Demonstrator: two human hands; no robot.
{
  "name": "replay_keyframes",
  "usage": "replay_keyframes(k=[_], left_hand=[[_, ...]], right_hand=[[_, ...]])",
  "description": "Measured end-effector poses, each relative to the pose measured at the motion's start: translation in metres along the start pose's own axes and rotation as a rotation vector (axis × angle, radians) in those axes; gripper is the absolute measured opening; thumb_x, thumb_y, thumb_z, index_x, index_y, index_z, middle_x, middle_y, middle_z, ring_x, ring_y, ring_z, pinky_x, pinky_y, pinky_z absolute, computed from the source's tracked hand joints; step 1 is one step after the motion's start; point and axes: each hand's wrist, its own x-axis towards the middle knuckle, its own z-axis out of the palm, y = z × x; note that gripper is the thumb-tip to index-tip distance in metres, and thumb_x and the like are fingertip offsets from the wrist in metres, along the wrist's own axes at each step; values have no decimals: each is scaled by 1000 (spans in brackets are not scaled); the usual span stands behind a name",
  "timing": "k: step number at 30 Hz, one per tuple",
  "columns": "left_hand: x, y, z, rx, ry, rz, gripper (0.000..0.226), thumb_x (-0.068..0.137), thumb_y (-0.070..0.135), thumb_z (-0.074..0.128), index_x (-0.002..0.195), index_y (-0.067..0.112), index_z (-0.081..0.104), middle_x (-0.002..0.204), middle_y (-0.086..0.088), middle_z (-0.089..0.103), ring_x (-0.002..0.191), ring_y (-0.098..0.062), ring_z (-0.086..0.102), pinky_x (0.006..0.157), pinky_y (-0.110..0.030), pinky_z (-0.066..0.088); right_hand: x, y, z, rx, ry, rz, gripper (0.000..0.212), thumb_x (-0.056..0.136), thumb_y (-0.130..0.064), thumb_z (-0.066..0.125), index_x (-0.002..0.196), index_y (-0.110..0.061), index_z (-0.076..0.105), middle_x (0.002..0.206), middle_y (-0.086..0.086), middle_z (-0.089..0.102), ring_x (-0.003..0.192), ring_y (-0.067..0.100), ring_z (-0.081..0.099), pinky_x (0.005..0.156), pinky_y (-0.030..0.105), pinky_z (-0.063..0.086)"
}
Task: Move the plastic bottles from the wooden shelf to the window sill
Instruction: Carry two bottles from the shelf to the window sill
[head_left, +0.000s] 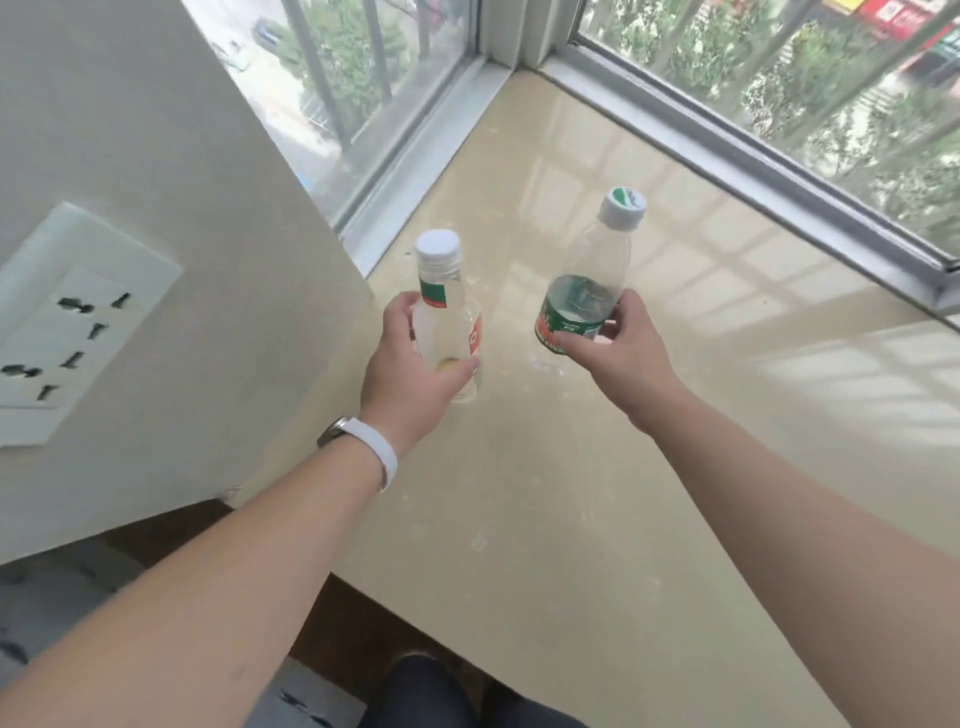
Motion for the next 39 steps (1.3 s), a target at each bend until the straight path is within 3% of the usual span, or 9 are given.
replay_keyframes(k=[3,7,11,17,20,23,29,34,39], left_hand=[[30,4,17,47,11,42,68,77,40,76,120,55,26,119,22,55,103,-7,57,90,-33,50],[56,3,33,95,44,74,74,77,47,76,130,41,25,128,17,51,112,-9,53,93,-35,49],[75,6,44,96,84,102,72,79,46,76,132,34,28,124,18,50,102,-8,55,92,-40,51],[82,9,51,143,67,166,80,81,34,79,137,33,22,123,30,47,101,26,44,90,-24,45],[77,7,53,143,49,126,85,80,36,80,141,34,20,129,18,49,109,10,50,89,-15,42],[70,3,52,143,48,34,83,77,38,82,141,27,31,122,14,49,112,-10,51,92,-23,43],[69,0,42,152,-9,62,75,75,33,83,133,32,36,124,19,50,119,0,47,105,-26,37],[60,8,35,146,-25,63,79,77,33,82,140,24,36,133,13,47,126,-3,43,107,-22,30],[42,18,24,184,-44,71,79,79,35,79,142,28,34,140,14,43,131,-1,39,108,-22,27]], right_hand=[[32,4,-2,16,30,-17,54,76,-33,81,119,-31,49,117,-16,62,103,-6,60,74,18,47],[65,5,-5,26,74,-36,52,76,-35,81,117,-31,48,115,-17,61,107,-3,59,79,22,50],[82,6,-9,37,105,-32,54,77,-36,81,119,-31,47,113,-22,60,107,-8,57,80,22,52],[88,23,-11,60,100,2,57,79,-34,80,122,-32,43,113,-24,57,107,-11,54,76,19,54],[86,31,-9,54,100,12,64,78,-35,81,128,-32,41,122,-21,56,113,-5,54,84,23,52],[83,33,-10,42,100,29,67,77,-36,81,130,-31,41,124,-19,56,116,0,54,90,27,51],[74,31,-25,-4,63,35,64,81,-31,76,134,-29,39,122,-19,53,116,5,50,72,14,41],[67,33,-32,-20,24,40,65,77,-30,75,133,-29,42,132,-14,54,124,8,50,92,30,47],[51,23,-34,-30,38,43,77,83,-25,74,147,-27,32,147,-7,44,128,10,45,91,24,39]])
